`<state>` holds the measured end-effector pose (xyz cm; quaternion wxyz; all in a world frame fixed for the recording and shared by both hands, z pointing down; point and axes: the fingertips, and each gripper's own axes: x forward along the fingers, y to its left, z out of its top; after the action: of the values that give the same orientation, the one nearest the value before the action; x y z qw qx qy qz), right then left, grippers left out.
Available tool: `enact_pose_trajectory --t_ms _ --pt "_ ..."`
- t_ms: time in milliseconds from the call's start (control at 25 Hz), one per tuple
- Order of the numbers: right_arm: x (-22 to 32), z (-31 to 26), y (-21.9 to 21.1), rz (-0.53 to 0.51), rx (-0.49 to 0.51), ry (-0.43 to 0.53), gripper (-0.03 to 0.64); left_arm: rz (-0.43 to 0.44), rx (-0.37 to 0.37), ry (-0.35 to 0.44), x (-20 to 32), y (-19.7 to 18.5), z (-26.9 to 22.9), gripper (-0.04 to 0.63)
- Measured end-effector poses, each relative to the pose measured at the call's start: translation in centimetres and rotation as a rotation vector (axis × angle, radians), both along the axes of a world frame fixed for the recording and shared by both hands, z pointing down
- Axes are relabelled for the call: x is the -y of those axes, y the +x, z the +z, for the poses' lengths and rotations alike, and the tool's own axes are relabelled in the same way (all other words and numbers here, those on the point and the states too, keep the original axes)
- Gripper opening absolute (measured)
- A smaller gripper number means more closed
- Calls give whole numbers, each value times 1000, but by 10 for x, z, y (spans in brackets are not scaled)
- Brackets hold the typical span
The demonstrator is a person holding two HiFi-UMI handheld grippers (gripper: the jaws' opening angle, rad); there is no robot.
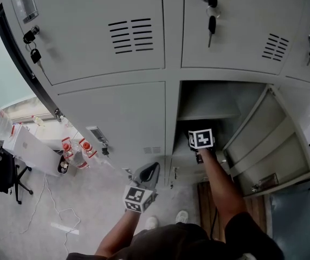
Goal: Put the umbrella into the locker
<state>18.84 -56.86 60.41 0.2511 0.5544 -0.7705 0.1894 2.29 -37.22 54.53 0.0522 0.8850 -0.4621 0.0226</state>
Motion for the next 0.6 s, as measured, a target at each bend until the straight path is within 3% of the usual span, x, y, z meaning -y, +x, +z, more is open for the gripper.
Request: enact_pose_trajectory --t_ms 160,600 --pt "-12 -12 2 20 38 105 333 12 0 -2 -1 1 -1 5" --pt "-96 -40 4 -8 33 215 354 31 -15 -17 1 5 -7 5"
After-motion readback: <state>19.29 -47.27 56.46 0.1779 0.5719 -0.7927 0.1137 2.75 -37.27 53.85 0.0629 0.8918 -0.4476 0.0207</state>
